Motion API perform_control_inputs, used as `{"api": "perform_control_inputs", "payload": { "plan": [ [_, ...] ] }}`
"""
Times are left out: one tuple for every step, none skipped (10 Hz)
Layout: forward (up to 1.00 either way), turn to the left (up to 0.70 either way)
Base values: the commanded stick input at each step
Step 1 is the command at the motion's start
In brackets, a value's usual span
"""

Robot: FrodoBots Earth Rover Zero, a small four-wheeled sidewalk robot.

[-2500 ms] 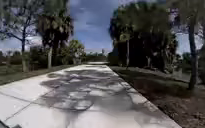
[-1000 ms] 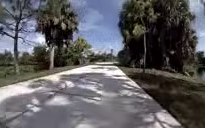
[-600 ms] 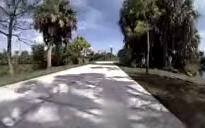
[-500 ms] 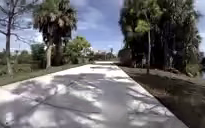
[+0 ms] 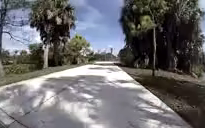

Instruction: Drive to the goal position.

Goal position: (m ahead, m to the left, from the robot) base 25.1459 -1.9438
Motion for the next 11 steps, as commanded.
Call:
{"api": "perform_control_inputs", "payload": {
  "plan": [
    [0.82, 0.0],
    [0.82, 0.0],
    [0.82, 0.0],
    [0.82, 0.0],
    [0.82, 0.0],
    [0.82, 0.0],
    [0.82, 0.0],
    [0.82, 0.0],
    [0.82, 0.0],
    [0.82, 0.0],
    [0.82, 0.0]
  ]
}}
